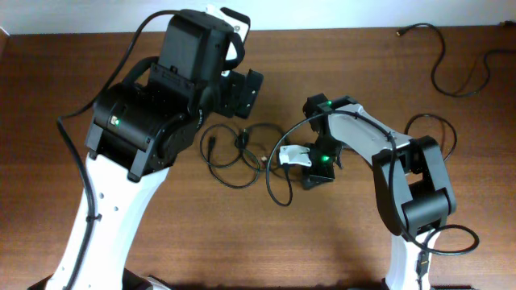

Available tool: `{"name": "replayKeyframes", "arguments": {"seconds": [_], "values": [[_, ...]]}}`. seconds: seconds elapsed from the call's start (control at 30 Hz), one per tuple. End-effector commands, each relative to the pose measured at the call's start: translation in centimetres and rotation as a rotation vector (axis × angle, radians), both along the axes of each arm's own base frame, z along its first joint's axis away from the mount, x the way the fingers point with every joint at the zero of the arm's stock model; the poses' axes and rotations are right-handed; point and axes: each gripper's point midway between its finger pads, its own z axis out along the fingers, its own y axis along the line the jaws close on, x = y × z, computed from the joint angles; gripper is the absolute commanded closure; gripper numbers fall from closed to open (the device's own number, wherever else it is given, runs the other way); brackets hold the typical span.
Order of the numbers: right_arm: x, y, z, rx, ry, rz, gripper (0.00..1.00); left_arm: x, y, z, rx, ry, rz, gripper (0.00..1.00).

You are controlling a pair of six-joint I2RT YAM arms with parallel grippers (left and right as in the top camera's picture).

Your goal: Untangle cables

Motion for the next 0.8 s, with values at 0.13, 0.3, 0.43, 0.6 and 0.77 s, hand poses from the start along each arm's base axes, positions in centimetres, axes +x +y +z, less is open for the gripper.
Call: {"name": "replayKeyframes", "arguments": {"seconds": [0.13, 0.3, 0.43, 0.6, 0.77], "values": [[2.2, 1.9, 9.3, 0.077, -0.075, -0.009, 0.96, -0.6, 0.7, 0.7, 0.004, -0.018, 0.004, 0.01], [11.8, -1.1, 23.7, 0.139, -0.441, -0.380, 0.96, -0.9, 0.7, 0.3, 0.009, 0.005, -0.005, 0.01], [18.7, -16.8, 28.0, 0.289, -0.557, -0.899, 0.96, -1.3, 1.0, -0.2, 0.023, 0.028, -0.004, 0.01], [19.5, -33.9, 34.3, 0.356, -0.881, -1.180, 0.96, -1.0, 0.8, 0.2, 0.014, 0.012, -0.004, 0.01], [21.2, -42.9, 37.6, 0.091, -1.184, -1.424, 0.96, -0.7, 0.7, 0.6, 0.003, -0.007, -0.004, 0.01]]}}
